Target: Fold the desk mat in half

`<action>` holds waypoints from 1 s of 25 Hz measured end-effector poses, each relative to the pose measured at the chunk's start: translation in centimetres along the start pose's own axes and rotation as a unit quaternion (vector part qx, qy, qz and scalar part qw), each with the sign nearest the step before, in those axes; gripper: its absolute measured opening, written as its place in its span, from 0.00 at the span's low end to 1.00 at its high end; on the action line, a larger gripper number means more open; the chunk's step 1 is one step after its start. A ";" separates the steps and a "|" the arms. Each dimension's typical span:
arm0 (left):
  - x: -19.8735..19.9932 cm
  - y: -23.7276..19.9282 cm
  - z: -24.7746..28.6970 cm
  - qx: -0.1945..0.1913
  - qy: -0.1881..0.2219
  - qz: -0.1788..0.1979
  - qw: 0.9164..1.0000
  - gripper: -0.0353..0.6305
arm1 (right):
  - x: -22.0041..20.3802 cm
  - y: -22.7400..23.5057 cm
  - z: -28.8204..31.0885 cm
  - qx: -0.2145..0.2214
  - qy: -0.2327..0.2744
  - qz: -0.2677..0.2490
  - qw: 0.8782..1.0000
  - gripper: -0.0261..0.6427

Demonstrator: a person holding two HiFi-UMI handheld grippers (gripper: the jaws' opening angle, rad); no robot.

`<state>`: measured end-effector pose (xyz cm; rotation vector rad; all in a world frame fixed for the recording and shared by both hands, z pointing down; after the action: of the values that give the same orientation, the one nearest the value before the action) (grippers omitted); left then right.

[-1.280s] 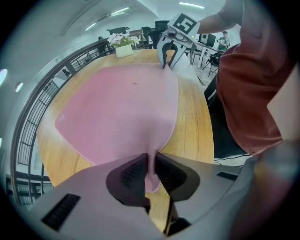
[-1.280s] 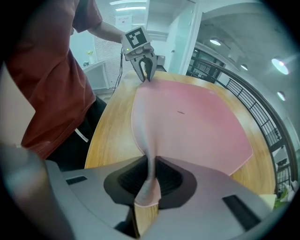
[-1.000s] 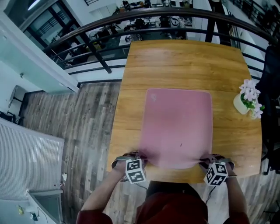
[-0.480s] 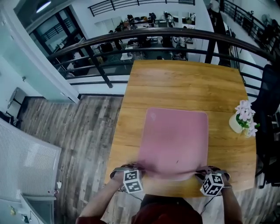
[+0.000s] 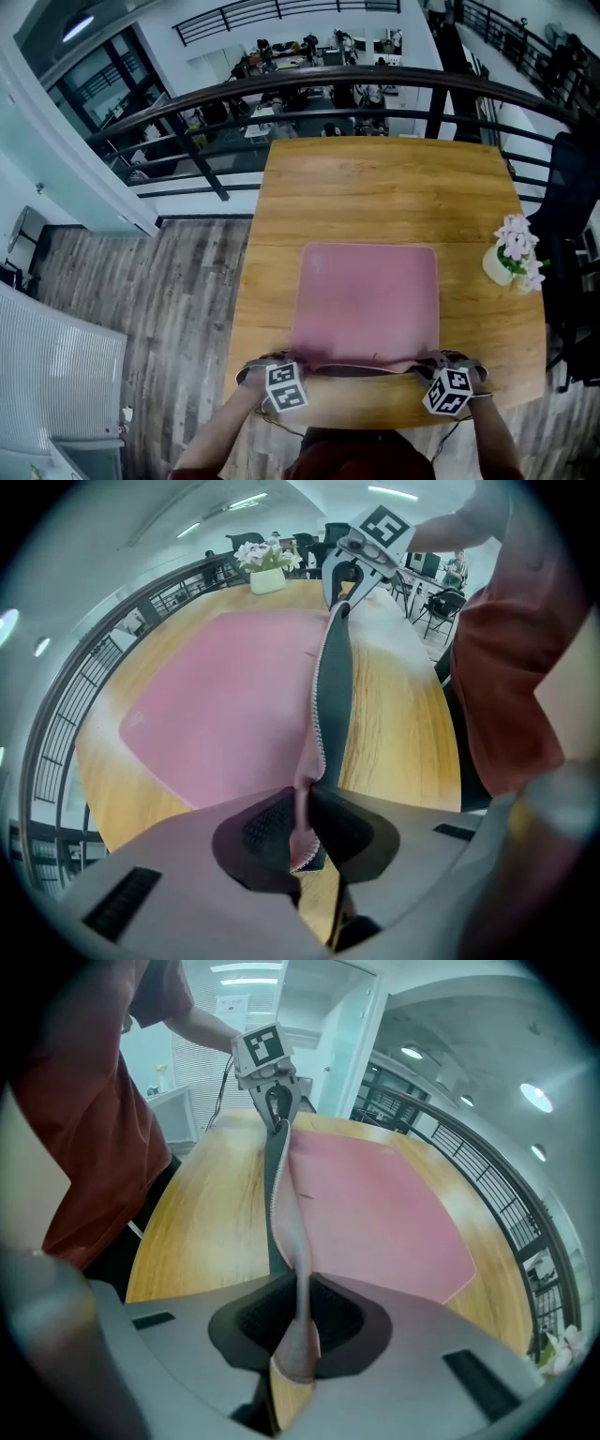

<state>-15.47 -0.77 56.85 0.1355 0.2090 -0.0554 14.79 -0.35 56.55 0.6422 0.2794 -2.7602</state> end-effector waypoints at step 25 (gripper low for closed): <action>0.1 -7.3 1.8 0.044 0.007 0.002 0.999 0.16 | 0.8 5.5 3.2 -0.037 -0.007 0.040 0.998 0.12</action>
<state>-15.48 -8.30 57.67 0.2232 0.2206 -0.0605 14.58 -6.53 58.31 0.6012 0.3418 -2.6631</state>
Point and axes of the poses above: the fingertips, and each gripper's own axes: z forward along the fingers, y to its right, x out of its top, the point moved 8 cm from there along -z, backward along the fingers, and after that the axes turned 10 degrees about z, right-handed, at the moved point
